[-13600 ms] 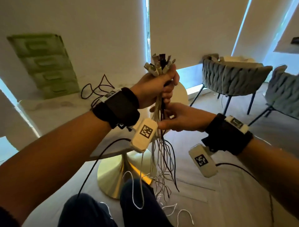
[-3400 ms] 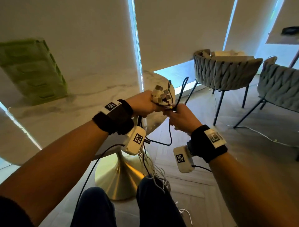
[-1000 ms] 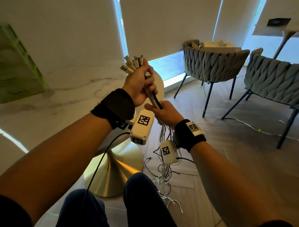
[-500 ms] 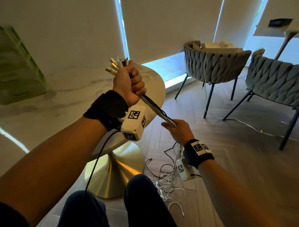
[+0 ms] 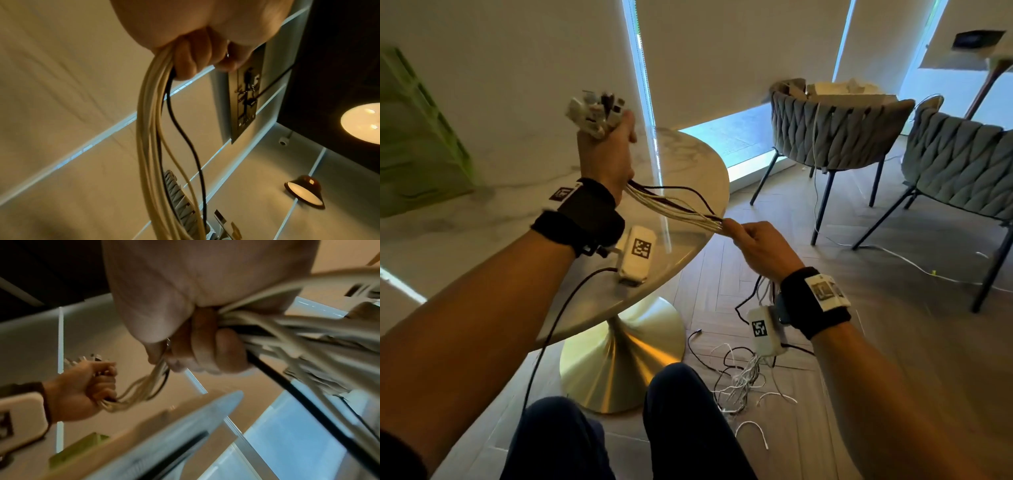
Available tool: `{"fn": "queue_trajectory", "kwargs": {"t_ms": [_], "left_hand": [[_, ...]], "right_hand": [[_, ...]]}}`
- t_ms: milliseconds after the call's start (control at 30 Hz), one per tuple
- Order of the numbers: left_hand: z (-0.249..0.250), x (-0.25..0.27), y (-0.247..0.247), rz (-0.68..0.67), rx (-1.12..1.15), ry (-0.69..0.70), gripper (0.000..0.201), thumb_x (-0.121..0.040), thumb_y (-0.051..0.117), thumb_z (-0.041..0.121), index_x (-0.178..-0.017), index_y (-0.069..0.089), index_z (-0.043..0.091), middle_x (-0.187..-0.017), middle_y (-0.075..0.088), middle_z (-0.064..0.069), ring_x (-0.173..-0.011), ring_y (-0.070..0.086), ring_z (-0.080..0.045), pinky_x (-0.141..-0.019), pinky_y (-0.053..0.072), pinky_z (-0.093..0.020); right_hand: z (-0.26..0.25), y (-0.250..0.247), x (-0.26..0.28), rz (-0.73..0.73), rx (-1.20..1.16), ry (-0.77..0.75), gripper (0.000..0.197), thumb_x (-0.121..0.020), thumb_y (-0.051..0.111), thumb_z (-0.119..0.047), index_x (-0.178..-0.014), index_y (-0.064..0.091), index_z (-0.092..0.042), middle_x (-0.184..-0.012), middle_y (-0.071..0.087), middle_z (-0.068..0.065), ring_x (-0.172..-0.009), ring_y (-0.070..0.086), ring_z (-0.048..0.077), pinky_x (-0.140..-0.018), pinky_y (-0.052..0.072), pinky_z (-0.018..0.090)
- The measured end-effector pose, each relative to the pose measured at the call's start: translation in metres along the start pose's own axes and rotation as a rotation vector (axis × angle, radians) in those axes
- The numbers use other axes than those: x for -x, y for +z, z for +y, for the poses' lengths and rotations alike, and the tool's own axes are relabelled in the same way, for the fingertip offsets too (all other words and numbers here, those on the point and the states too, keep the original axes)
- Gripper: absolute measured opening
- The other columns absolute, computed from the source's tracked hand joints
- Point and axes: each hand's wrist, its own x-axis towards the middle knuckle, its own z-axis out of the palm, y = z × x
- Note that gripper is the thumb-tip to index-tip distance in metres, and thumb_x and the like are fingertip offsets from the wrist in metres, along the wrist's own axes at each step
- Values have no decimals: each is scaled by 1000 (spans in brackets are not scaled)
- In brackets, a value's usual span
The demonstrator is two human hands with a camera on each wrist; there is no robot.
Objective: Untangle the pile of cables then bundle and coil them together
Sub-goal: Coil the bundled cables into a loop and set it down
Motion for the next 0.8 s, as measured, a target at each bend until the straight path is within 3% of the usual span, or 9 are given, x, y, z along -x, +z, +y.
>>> {"fn": "queue_trajectory", "kwargs": {"t_ms": [67,133,233,333,433,500,600,667,800], "left_hand": [[5,8,-5,-159,-197,225,10,-85,68,21,-78,61,17,-67,56,8,-50,48,1,-49,41,-18],[8,20,-5,-446,-402,387,20,-81,75,16,-95,62,18,-86,61,12,-71,57,11,-69,48,-11],[14,36,1,-858,-555,329,50,-66,82,28,-109,57,22,-100,64,15,-90,63,6,-81,49,-12],[12,45,12,-1002,-774,392,38,-68,83,31,-101,63,27,-95,67,11,-89,63,0,-79,50,-14],[11,54,17,-950,-655,370,35,-75,80,28,-106,67,16,-98,71,-1,-90,67,-14,-85,55,-34],[14,56,16,-916,-643,382,33,-80,76,27,-108,66,13,-98,70,-4,-90,67,-18,-85,55,-42],[26,53,15,-862,-550,330,20,-83,70,17,-100,66,8,-94,68,-10,-89,65,-24,-86,54,-44],[38,53,15,-739,-394,222,5,-78,69,13,-81,66,10,-79,65,-9,-78,62,-27,-75,54,-43],[68,37,15,-378,-196,42,20,-62,67,12,-49,55,21,-53,41,3,-52,37,-19,-50,28,-29]], "right_hand": [[-15,-10,-2,-52,89,-40,54,-98,42,-49,-58,50,-12,-57,39,6,-51,34,14,-54,30,27],[-34,-21,-2,-99,166,-110,54,-98,43,-47,-62,55,-9,-60,43,10,-52,36,15,-54,30,28],[-56,-32,-3,-163,91,-147,52,-98,44,-47,-58,51,-15,-50,42,-3,-45,34,6,-53,29,26],[-70,-38,-3,-154,-178,-108,48,-102,36,-39,-59,48,-19,-44,39,-10,-42,34,5,-50,30,24],[-81,-44,0,-104,-330,-83,44,-103,25,-30,-69,50,-17,-54,42,-1,-51,35,12,-49,30,24],[-84,-47,0,-89,-433,-112,43,-102,30,-33,-69,54,-18,-56,44,1,-52,36,14,-52,31,27],[-76,-46,-1,-54,-471,-215,41,-99,42,-42,-66,56,-21,-50,45,-6,-47,38,14,-48,36,25],[-61,-37,0,-16,-413,-230,36,-97,51,-35,-68,53,-15,-48,45,-4,-43,41,14,-47,40,24],[-4,-2,8,-68,-284,-47,30,-94,59,-27,-67,48,-16,-49,45,-3,-41,44,11,-48,45,23]]}}
